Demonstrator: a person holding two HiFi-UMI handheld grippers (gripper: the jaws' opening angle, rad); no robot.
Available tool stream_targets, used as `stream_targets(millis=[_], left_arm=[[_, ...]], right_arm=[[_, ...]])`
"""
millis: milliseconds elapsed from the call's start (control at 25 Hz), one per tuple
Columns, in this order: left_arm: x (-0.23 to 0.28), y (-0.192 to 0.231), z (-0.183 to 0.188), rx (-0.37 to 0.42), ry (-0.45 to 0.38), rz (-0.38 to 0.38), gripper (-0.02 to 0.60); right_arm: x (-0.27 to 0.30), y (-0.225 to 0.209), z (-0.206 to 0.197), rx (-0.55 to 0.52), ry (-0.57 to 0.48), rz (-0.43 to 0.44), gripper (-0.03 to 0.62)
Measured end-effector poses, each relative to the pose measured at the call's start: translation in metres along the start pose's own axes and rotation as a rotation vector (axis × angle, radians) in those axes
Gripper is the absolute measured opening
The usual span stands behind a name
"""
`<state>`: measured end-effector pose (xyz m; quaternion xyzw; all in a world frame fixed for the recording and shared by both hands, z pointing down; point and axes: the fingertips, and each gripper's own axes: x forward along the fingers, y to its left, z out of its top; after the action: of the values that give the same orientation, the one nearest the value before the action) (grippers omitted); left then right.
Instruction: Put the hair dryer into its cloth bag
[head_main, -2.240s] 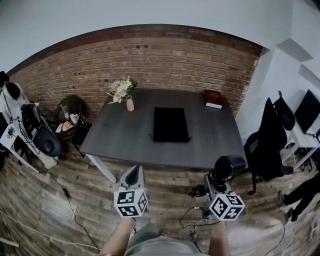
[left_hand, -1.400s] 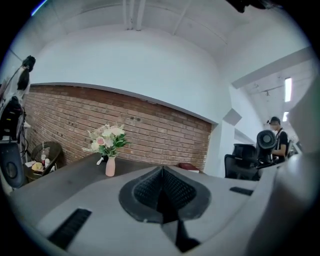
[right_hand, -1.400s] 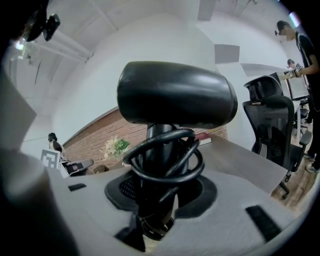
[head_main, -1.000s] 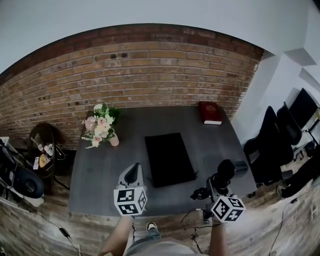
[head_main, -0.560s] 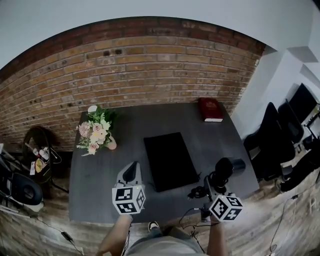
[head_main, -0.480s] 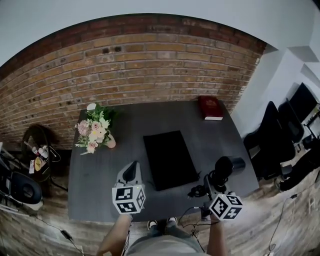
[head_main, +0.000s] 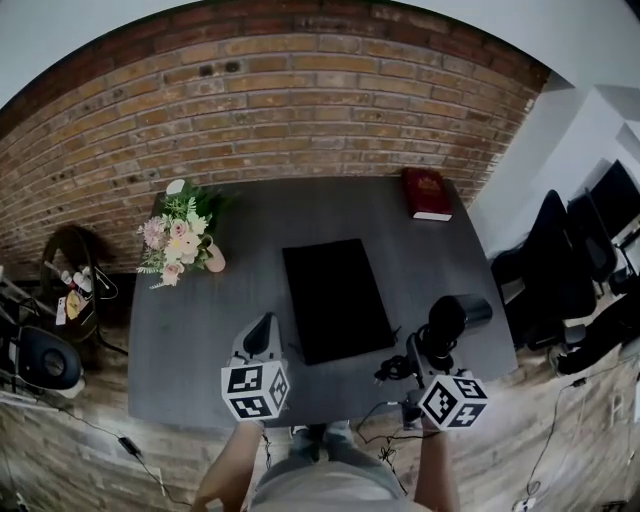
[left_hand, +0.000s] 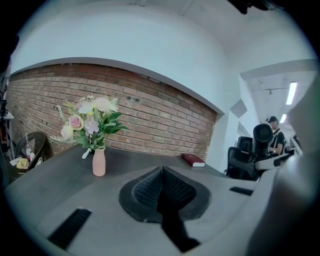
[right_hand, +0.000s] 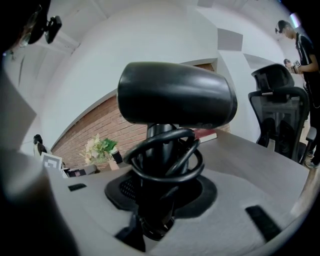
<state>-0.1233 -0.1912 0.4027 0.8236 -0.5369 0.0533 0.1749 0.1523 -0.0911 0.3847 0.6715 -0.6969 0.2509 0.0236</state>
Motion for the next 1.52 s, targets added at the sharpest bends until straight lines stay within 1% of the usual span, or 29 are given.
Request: stream_targets(millis=[160, 400, 560, 680, 880, 1000, 1080, 1400, 1440, 1480, 1520], left_arm=[[0.003, -0.009, -0.023, -0.002, 0.047, 0.004, 0.008], [0.007, -0.017, -0.083, 0.000, 0.171, 0.018, 0.008], [0.008, -0.027, -0.123, 0.021, 0.256, -0.013, 0.008], [0.009, -0.035, -0.142, 0.040, 0.291, -0.044, 0.008], [0.014, -0.042, -0.152, 0.084, 0.305, -0.083, 0.008], [0.014, -0.045, -0.153, 0.085, 0.311, -0.103, 0.008], [0.014, -0.046, -0.155, 0.090, 0.333, -0.120, 0.009], [0.019, -0.060, -0.166, 0.242, 0.429, -0.258, 0.014], [0.020, -0.062, -0.167, 0.257, 0.440, -0.280, 0.047], [0.020, -0.065, -0.167, 0.271, 0.451, -0.303, 0.111], [0.020, -0.068, -0.168, 0.287, 0.461, -0.323, 0.123]], right_arm=[[-0.002, -0.017, -0.018, 0.017, 0.050, -0.005, 0.146], [-0.003, -0.044, -0.050, 0.067, 0.118, -0.014, 0.146], [-0.001, -0.059, -0.075, 0.093, 0.162, -0.030, 0.146], [-0.003, -0.069, -0.085, 0.097, 0.180, -0.042, 0.147], [-0.004, -0.078, -0.089, 0.105, 0.187, -0.044, 0.147], [-0.006, -0.082, -0.091, 0.113, 0.186, -0.050, 0.147], [-0.008, -0.084, -0.092, 0.118, 0.187, -0.054, 0.147], [-0.016, -0.092, -0.096, 0.132, 0.187, -0.068, 0.147], [-0.017, -0.093, -0.096, 0.133, 0.188, -0.070, 0.147], [-0.018, -0.094, -0.096, 0.135, 0.187, -0.073, 0.147], [-0.018, -0.095, -0.096, 0.136, 0.186, -0.076, 0.147]])
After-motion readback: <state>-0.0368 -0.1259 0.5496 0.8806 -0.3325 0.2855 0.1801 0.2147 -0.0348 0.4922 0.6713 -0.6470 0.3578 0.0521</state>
